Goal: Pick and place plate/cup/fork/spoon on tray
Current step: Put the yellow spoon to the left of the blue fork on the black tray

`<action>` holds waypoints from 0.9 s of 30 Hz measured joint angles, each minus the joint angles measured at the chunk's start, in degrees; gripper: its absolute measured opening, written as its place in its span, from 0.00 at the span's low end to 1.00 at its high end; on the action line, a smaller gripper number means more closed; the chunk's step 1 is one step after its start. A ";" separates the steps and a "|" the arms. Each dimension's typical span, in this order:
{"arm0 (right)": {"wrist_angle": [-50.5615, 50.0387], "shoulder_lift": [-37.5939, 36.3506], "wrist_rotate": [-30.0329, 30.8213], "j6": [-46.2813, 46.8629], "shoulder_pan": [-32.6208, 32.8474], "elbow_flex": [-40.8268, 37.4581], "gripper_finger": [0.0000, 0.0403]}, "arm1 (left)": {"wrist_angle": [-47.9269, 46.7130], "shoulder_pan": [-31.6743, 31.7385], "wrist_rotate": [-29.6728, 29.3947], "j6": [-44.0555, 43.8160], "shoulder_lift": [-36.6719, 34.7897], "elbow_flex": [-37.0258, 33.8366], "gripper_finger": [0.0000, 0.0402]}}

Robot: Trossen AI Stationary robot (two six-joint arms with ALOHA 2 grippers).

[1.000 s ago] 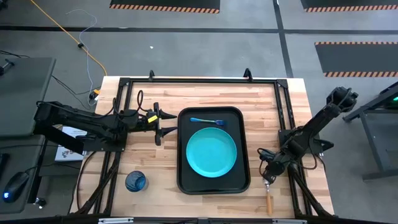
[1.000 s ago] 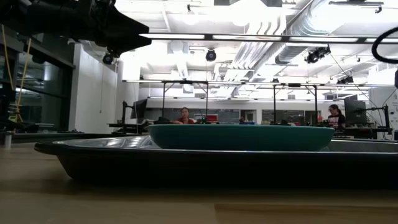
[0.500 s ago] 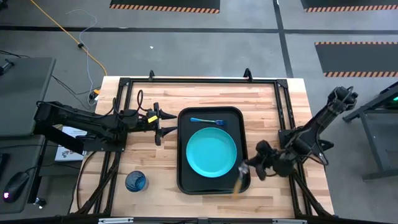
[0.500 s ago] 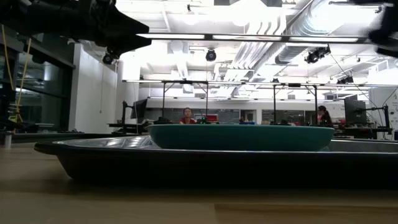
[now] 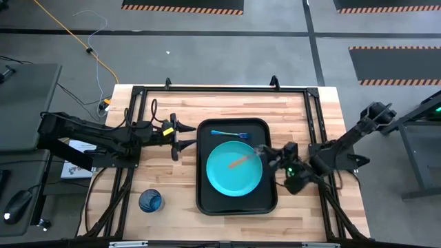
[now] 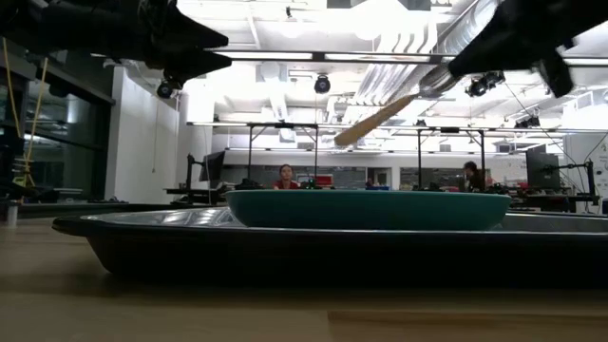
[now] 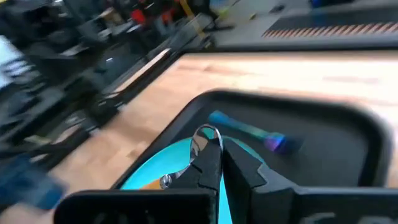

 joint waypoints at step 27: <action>59.53 11.13 -20.97 -70.51 -22.81 -0.02 0.00 | -15.09 -3.97 -6.25 -7.69 27.02 22.14 0.56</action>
